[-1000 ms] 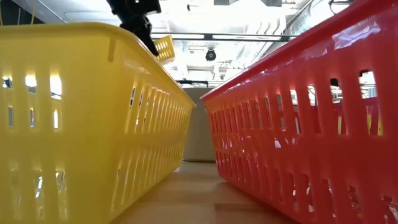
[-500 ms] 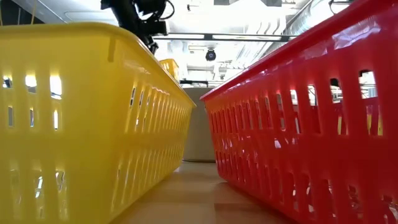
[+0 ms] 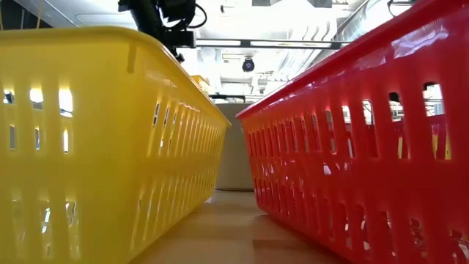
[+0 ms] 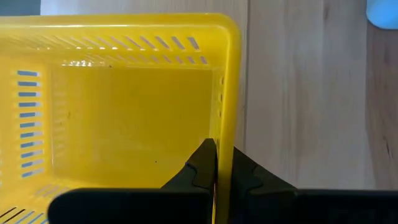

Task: Stack baskets on shelf by color
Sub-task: Put the top left yellow bin on the shelf

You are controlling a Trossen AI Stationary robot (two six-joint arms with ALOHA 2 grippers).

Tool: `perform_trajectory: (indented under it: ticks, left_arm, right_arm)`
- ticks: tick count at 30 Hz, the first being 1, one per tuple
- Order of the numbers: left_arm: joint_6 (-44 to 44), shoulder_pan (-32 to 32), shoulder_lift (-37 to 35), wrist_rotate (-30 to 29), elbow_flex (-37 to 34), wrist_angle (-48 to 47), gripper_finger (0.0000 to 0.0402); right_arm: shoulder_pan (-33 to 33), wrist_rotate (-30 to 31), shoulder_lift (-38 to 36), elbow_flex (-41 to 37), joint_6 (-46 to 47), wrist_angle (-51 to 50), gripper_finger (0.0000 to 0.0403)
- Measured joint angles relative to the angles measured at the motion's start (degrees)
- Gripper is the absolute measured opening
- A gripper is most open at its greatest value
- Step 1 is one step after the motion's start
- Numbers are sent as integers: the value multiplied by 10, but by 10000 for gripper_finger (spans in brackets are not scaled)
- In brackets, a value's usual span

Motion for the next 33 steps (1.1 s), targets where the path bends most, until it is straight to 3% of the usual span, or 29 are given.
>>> perform_trajectory:
  ticks: [15,33]
  left_arm:
    - [15,0,0,-18,0,0,4]
    - [-16,-10,0,-39,0,0,98]
  right_arm:
    - [0,0,0,0,0,0,154]
    - [0,0,0,0,0,0,154]
